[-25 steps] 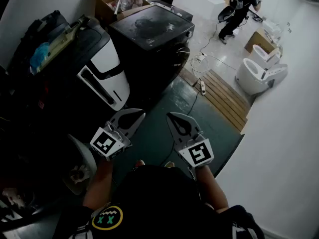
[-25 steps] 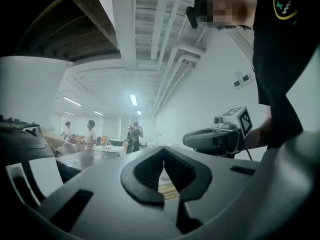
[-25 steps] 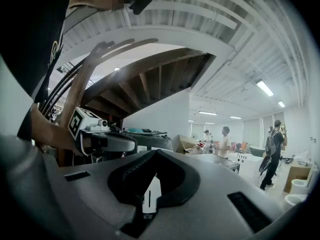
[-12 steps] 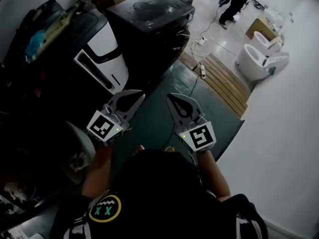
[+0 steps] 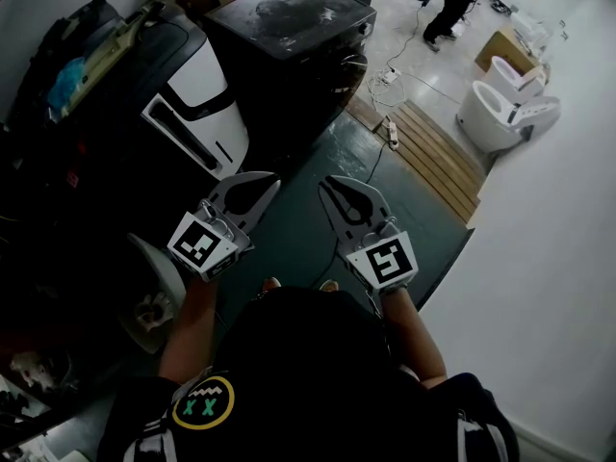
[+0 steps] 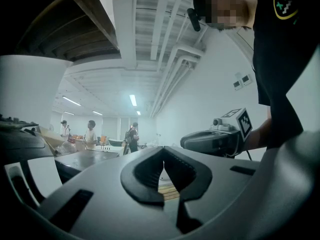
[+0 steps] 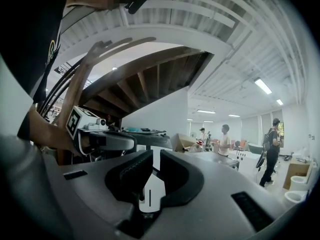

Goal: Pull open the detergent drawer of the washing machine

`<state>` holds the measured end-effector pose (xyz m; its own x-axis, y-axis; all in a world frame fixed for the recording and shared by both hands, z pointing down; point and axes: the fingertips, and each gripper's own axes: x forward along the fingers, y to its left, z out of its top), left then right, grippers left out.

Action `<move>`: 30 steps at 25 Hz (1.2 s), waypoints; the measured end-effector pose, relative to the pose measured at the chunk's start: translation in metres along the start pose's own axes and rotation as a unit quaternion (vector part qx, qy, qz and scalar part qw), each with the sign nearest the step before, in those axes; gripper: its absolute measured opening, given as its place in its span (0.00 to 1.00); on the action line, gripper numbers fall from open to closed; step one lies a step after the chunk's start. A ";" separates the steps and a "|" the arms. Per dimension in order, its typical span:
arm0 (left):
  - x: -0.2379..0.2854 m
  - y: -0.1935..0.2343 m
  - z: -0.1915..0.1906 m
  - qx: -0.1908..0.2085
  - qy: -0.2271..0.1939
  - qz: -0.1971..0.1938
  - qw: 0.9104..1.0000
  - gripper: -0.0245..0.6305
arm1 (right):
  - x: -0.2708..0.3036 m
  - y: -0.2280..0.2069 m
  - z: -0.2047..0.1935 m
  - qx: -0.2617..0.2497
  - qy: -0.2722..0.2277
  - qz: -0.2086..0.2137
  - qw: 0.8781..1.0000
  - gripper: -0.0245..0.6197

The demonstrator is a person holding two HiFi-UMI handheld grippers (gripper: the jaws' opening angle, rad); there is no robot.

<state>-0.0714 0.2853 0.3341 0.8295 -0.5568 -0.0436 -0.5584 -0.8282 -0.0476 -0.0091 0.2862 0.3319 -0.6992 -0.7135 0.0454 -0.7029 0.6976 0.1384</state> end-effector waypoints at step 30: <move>0.017 -0.005 -0.001 0.001 0.011 0.011 1.000 0.07 | 0.000 -0.007 -0.018 0.020 0.012 0.041 0.999 0.97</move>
<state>-0.0541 0.2802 0.3342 0.8170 -0.5762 -0.0220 -0.5765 -0.8157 -0.0483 -0.0018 0.2801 0.3491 -0.7517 -0.6547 0.0795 -0.6482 0.7556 0.0944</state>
